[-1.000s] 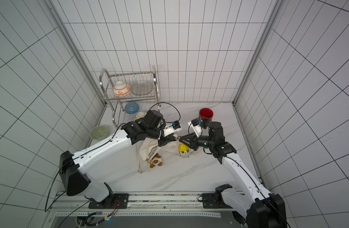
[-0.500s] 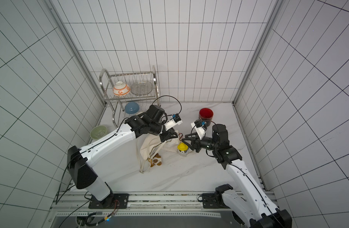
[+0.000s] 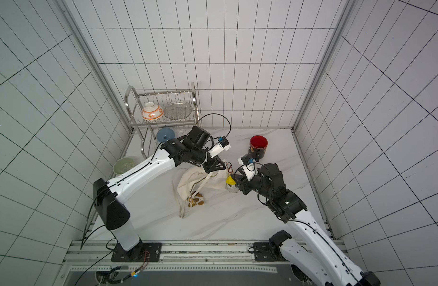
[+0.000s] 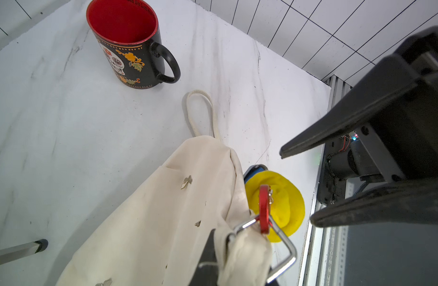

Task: Remove the decoration from the bag
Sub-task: Remove the decoration item from the bag.

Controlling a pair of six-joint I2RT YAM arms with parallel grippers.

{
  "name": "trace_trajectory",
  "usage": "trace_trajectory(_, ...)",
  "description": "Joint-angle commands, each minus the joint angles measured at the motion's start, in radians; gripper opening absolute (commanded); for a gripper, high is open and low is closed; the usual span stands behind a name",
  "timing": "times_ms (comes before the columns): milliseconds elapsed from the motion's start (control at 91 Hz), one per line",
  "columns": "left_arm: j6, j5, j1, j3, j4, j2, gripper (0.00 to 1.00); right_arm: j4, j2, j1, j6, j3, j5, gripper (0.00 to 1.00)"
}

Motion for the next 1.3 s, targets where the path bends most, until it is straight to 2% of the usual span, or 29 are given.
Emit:
trace_trajectory(0, -0.038, 0.038, 0.001, 0.044, -0.011, 0.004, 0.0, 0.073, 0.014, 0.058, -0.045, 0.033, 0.161, 0.44)
trace_trajectory(77, -0.045, 0.045, 0.0, 0.052, -0.019, 0.009, 0.0, 0.119, 0.021, 0.104, -0.056, 0.025, 0.217, 0.43)
trace_trajectory(154, -0.052, 0.055, -0.001, 0.054, -0.017, 0.005, 0.0, 0.154, 0.039, 0.122, -0.05, 0.018, 0.219, 0.42)
trace_trajectory(671, -0.058, 0.079, -0.003, 0.061, -0.022, 0.001, 0.0, 0.21, 0.08, 0.128, -0.012, 0.012, 0.209, 0.28)
trace_trajectory(1044, -0.011, 0.104, 0.008, 0.006, 0.006, -0.04, 0.0, 0.261, 0.059, 0.085, 0.021, -0.038, 0.042, 0.27)
trace_trajectory(1286, -0.005, 0.111, 0.013, 0.009, 0.006, -0.044, 0.0, 0.256, 0.058, 0.065, 0.044, -0.046, 0.004, 0.26)
